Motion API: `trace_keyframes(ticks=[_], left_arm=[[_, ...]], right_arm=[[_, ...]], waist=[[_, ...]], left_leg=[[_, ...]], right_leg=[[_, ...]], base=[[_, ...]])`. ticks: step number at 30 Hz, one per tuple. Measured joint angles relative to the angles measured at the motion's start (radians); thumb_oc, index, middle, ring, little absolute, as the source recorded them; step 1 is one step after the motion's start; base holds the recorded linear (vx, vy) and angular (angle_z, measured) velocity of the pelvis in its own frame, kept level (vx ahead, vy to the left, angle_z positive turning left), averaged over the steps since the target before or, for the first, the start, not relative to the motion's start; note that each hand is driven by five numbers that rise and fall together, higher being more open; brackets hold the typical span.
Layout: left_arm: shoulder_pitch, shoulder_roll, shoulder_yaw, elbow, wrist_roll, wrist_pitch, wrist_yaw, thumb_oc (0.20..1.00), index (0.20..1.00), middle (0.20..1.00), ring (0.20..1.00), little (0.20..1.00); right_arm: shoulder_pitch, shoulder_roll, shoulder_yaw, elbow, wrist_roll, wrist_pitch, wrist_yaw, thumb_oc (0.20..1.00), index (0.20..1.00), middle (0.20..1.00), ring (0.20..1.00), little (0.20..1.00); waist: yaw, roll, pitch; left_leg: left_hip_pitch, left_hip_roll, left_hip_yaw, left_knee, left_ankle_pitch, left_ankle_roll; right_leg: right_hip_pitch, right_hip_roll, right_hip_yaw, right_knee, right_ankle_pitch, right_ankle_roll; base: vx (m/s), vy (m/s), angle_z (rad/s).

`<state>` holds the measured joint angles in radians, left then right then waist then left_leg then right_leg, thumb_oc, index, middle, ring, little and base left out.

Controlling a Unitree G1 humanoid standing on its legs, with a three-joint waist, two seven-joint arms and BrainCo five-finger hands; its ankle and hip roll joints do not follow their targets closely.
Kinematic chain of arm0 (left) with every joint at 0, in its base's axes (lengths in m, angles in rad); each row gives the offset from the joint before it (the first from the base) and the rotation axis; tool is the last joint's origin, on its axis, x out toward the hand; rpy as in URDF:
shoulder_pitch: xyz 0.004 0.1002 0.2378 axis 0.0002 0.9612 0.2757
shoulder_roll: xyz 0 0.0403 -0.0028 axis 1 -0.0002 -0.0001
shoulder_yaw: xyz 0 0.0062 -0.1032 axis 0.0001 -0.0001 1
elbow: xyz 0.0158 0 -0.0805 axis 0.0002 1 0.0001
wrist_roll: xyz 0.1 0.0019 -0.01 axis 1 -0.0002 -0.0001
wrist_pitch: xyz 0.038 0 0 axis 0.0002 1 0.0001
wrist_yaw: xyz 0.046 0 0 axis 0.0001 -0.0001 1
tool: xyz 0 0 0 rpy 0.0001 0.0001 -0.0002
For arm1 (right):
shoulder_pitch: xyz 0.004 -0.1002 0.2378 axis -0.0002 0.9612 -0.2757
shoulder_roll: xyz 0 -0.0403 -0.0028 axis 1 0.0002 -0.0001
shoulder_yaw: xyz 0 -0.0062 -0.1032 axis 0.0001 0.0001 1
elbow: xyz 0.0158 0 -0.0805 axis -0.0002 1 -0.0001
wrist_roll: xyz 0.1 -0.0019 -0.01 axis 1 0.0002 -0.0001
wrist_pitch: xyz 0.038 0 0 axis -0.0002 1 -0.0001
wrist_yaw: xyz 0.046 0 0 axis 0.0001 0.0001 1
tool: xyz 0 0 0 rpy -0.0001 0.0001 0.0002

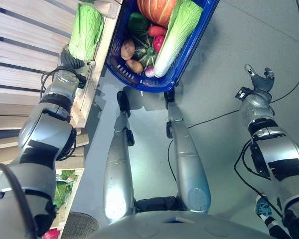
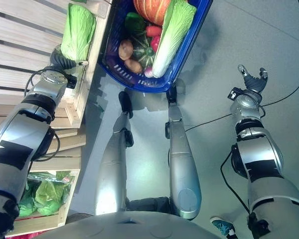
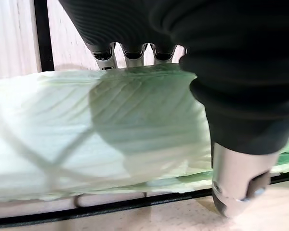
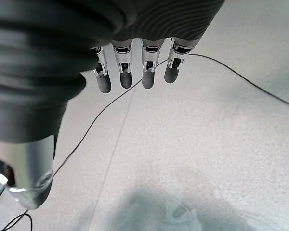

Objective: Pick up fruits and vegetables into the basket

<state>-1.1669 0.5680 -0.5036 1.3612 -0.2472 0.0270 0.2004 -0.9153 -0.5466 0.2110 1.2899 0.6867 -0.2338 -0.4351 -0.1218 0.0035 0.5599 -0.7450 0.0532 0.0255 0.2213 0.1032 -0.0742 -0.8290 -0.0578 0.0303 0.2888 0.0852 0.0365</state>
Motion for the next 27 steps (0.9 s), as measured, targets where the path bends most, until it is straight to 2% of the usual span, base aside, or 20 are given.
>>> trace_keyframes(ticks=[1, 9, 27], left_arm=[[-0.001, 0.001, 0.001, 0.0, -0.003, 0.004, -0.006, 0.2, 0.2, 0.2, 0.2, 0.2], [0.0, 0.02, 0.01, 0.009, -0.003, 0.016, -0.062, 0.2, 0.2, 0.2, 0.2, 0.2], [-0.001, 0.024, 0.01, 0.009, 0.001, 0.017, -0.077, 0.2, 0.2, 0.2, 0.2, 0.2]], right_arm=[[0.0, 0.0, 0.0, 0.0, 0.0, 0.0, 0.0, 1.0, 1.0, 1.0, 1.0, 1.0], [0.005, 0.001, 0.0, 0.0, 0.0, 0.0, -0.008, 1.0, 1.0, 1.0, 1.0, 1.0], [0.002, 0.011, 0.001, 0.0, 0.0, 0.0, -0.019, 1.0, 1.0, 1.0, 1.0, 1.0]], waist=[[0.0, 0.0, 0.0], [-0.001, -0.002, -0.001], [0.001, -0.005, -0.002]], left_leg=[[0.0, 0.0, 0.0, 0.001, 0.0, 0.0], [-0.002, 0.0, 0.0, 0.002, 0.0, 0.0], [-0.014, 0.001, -0.003, 0.02, -0.006, 0.001]], right_leg=[[0.0, 0.0, 0.0, 0.0, 0.0, 0.0], [0.0, 0.0, 0.0, -0.002, -0.003, 0.005], [0.002, 0.0, -0.004, -0.007, 0.003, 0.004]], base=[[0.0, 0.0, 0.0], [0.0, 0.0, 0.0], [0.0, 0.0, 0.0]])
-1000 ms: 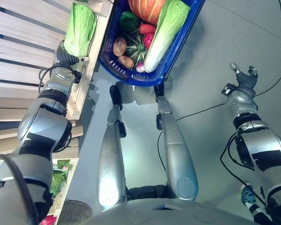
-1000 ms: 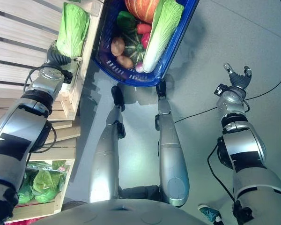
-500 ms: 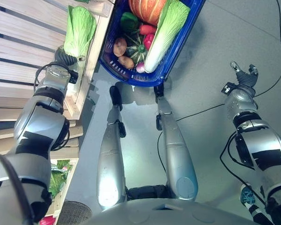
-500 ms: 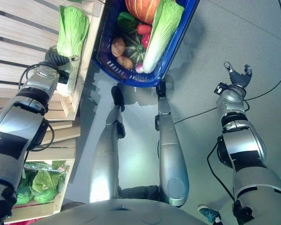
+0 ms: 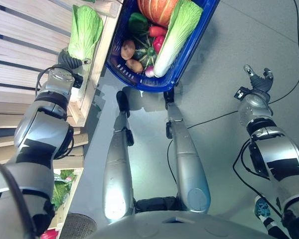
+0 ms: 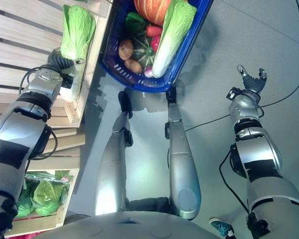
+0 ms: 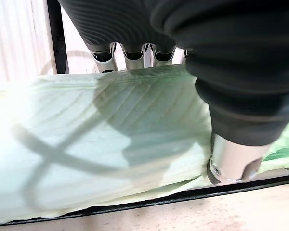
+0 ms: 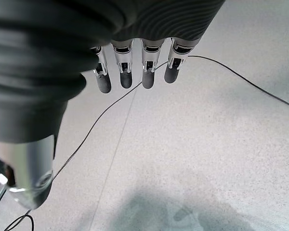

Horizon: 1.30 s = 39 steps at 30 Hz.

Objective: Pick up fruits and vegetables into the basket

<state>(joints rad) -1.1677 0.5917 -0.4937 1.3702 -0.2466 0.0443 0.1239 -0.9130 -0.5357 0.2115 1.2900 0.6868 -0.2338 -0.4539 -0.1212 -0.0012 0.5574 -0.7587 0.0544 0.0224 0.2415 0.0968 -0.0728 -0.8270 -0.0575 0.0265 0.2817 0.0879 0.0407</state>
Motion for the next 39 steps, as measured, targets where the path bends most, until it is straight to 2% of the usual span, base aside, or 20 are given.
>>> trace_keyframes(ticks=[4, 11, 14, 20, 28, 32, 36, 39], left_arm=[[0.036, -0.002, 0.002, 0.001, -0.041, -0.019, 0.018, 0.2, 0.2, 0.2, 0.2, 0.2], [0.138, 0.002, 0.088, -0.018, -0.169, -0.182, 0.072, 0.2, 0.2, 0.2, 0.2, 0.2], [0.22, 0.006, 0.117, -0.184, -0.184, -0.272, 0.143, 0.2, 0.2, 0.2, 0.2, 0.2], [0.327, -0.005, 0.116, -0.506, -0.107, -0.363, 0.305, 0.2, 0.2, 0.2, 0.2, 0.2], [0.364, -0.024, 0.116, -0.639, 0.009, -0.42, 0.35, 0.2, 0.2, 0.2, 0.2, 0.2], [0.375, -0.022, 0.11, -0.718, 0.062, -0.423, 0.322, 0.2, 0.2, 0.2, 0.2, 0.2], [0.374, -0.003, 0.079, -0.805, 0.132, -0.452, 0.286, 0.2, 0.2, 0.2, 0.2, 0.2], [0.374, 0.002, 0.047, -0.872, 0.172, -0.461, 0.259, 0.2, 0.2, 0.2, 0.2, 0.2]], right_arm=[[0.018, 0.022, 0.0, 0.0, 0.0, -0.002, 0.004, 1.0, 1.0, 1.0, 1.0, 1.0], [0.047, 0.024, -0.003, -0.012, 0.002, -0.032, 0.061, 1.0, 1.0, 1.0, 1.0, 1.0], [0.103, 0.039, -0.001, -0.133, 0.003, -0.071, 0.105, 1.0, 1.0, 1.0, 1.0, 1.0], [0.184, 0.091, 0.042, -0.407, 0.002, -0.12, 0.097, 1.0, 1.0, 1.0, 1.0, 1.0], [0.215, 0.093, 0.05, -0.663, 0.002, -0.134, 0.138, 1.0, 1.0, 1.0, 1.0, 1.0], [0.234, 0.093, 0.079, -0.765, -0.001, -0.131, 0.176, 1.0, 1.0, 1.0, 1.0, 1.0], [0.261, 0.094, 0.082, -0.854, -0.004, -0.13, 0.205, 1.0, 1.0, 1.0, 1.0, 1.0], [0.272, 0.093, 0.09, -0.92, -0.02, -0.11, 0.223, 1.0, 1.0, 1.0, 1.0, 1.0]], waist=[[-0.007, -0.012, -0.001], [0.004, -0.019, -0.002], [0.014, -0.019, -0.002], [0.042, -0.019, -0.002], [0.05, -0.019, -0.001], [0.053, -0.02, -0.001], [0.05, -0.02, 0.0], [0.048, -0.02, 0.0]], left_leg=[[0.033, -0.001, 0.0, 0.0, -0.005, 0.001], [0.075, -0.001, -0.002, -0.002, -0.008, 0.002], [0.075, -0.001, -0.006, -0.003, -0.007, 0.001], [0.074, -0.003, -0.017, -0.025, 0.001, -0.007], [0.076, -0.004, -0.022, -0.032, 0.007, 0.0], [0.091, -0.005, -0.023, -0.04, 0.011, 0.0], [0.092, -0.005, -0.026, -0.045, 0.017, -0.001], [0.093, -0.004, -0.026, -0.06, 0.023, -0.009]], right_leg=[[0.037, -0.001, 0.0, -0.01, 0.005, -0.001], [0.085, -0.002, -0.004, -0.02, 0.005, 0.0], [0.085, -0.001, -0.005, -0.021, 0.005, 0.0], [0.084, -0.002, -0.011, -0.03, 0.001, 0.005], [0.087, -0.003, -0.017, -0.033, 0.005, -0.001], [0.1, -0.004, -0.02, -0.033, 0.004, -0.001], [0.101, -0.006, -0.029, -0.033, 0.002, 0.003], [0.098, -0.007, -0.032, -0.036, 0.001, 0.004]], base=[[-0.01, -0.001, 0.0], [0.0, -0.005, 0.0], [-0.04, -0.066, 0.02], [-0.03, -0.034, 0.04], [0.0, -0.001, 0.0], [0.0, 0.0, 0.0], [0.01, -0.002, 0.03], [0.0, 0.002, 0.02]])
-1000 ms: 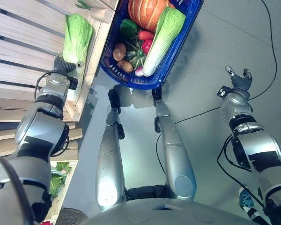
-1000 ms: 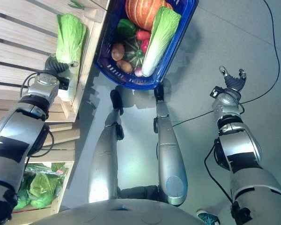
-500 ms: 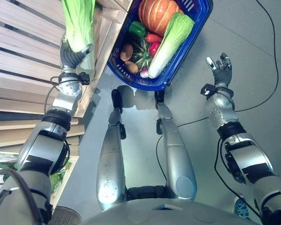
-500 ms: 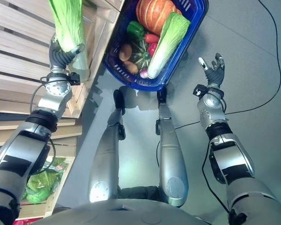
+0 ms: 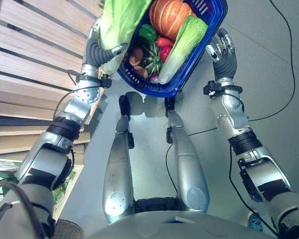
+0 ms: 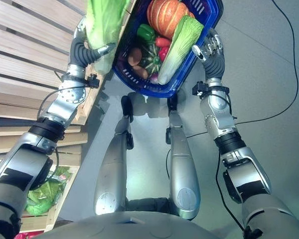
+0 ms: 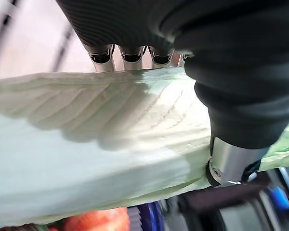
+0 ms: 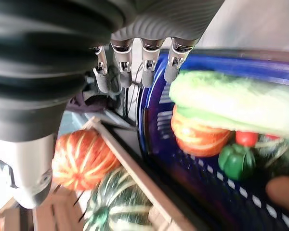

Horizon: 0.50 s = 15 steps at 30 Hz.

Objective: Pick up fruits and vegetables into the basket

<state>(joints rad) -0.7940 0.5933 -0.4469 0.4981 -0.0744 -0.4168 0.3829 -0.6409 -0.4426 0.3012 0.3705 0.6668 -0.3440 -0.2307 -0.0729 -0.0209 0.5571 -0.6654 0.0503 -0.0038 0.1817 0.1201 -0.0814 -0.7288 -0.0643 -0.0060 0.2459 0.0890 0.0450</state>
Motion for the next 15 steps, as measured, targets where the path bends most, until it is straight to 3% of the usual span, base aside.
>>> trace_keyframes(ticks=[15], left_arm=[[-0.002, 0.016, -0.03, -0.15, 0.156, 0.0, -0.066, 0.2, 0.2, 0.2, 0.2, 0.2]], right_arm=[[0.003, -0.003, 0.069, -0.175, -0.029, 0.089, 0.14, 1.0, 1.0, 1.0, 1.0, 1.0]], waist=[[0.005, 0.001, 0.001]], left_leg=[[0.004, 0.0, 0.0, -0.014, 0.01, 0.006]], right_leg=[[-0.003, 0.0, -0.001, 0.002, 0.003, -0.006]], base=[[0.0, -0.001, 0.0]])
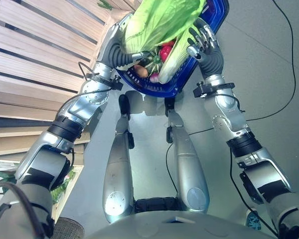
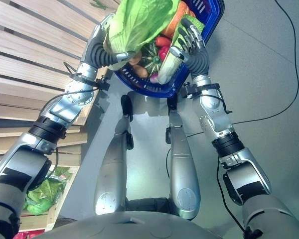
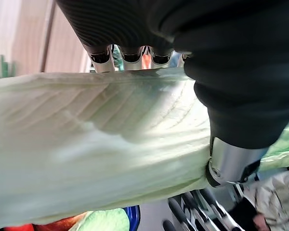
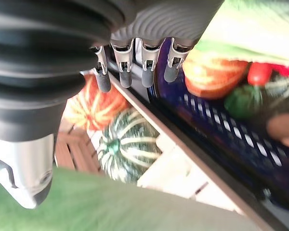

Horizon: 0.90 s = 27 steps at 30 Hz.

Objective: Pick up fruits and vegetables into the basket

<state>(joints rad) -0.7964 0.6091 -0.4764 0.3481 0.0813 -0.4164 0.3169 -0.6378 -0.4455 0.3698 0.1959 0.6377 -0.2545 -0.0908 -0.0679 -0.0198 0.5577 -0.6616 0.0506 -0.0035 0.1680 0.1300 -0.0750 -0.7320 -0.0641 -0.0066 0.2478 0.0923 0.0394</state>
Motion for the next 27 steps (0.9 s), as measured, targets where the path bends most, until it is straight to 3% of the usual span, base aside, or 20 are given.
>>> trace_keyframes(ticks=[12, 27], left_arm=[[-0.001, 0.004, -0.044, -0.022, 0.019, 0.022, -0.073, 0.2, 0.2, 0.2, 0.2, 0.2], [-0.021, 0.028, -0.078, -0.03, 0.001, 0.067, -0.169, 0.2, 0.2, 0.2, 0.2, 0.2]], right_arm=[[-0.004, -0.012, 0.046, -0.056, 0.017, 0.082, 0.102, 1.0, 1.0, 1.0, 1.0, 1.0], [-0.028, -0.048, 0.077, -0.084, 0.06, 0.09, 0.122, 1.0, 1.0, 1.0, 1.0, 1.0]], waist=[[0.008, 0.0, 0.0], [0.009, 0.0, 0.0]], left_leg=[[0.002, 0.001, 0.0, -0.002, 0.002, -0.004], [-0.009, 0.001, -0.001, -0.004, 0.003, -0.002]], right_leg=[[-0.001, 0.0, -0.001, 0.006, -0.006, 0.003], [-0.012, 0.001, -0.003, 0.001, -0.006, 0.003]], base=[[0.0, -0.003, 0.0], [0.0, 0.0, 0.0]])
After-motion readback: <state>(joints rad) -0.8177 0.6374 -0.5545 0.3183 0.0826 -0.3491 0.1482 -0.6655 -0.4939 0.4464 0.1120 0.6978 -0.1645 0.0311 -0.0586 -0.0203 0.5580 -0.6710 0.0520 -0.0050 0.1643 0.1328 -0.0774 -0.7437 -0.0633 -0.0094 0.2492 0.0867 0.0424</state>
